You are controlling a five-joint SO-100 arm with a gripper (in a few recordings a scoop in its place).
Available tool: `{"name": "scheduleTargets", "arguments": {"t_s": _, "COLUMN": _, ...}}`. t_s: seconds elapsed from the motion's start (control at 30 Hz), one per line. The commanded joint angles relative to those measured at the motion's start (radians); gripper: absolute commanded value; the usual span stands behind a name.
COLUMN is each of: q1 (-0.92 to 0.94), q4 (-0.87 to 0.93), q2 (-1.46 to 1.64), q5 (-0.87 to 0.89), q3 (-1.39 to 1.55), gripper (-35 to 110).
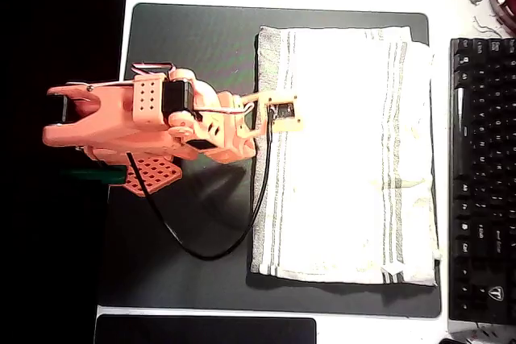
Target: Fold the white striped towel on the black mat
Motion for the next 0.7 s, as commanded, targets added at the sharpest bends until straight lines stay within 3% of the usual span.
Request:
{"name": "scheduleTargets", "arguments": {"t_s": 0.0, "q1": -0.046, "q4": 0.012, "q2": -0.072, "q5": 0.021, "q3": -0.109, "gripper": 0}}
{"name": "scheduleTargets", "arguments": {"t_s": 0.3, "q1": -0.153, "q4": 0.091, "q2": -0.333, "q5": 0.075, "q3": -0.396, "gripper": 0}}
{"name": "scheduleTargets", "arguments": {"t_s": 0.67, "q1": -0.423, "q4": 0.199, "q2": -0.672, "q5": 0.140, "q3": -0.778, "gripper": 0}}
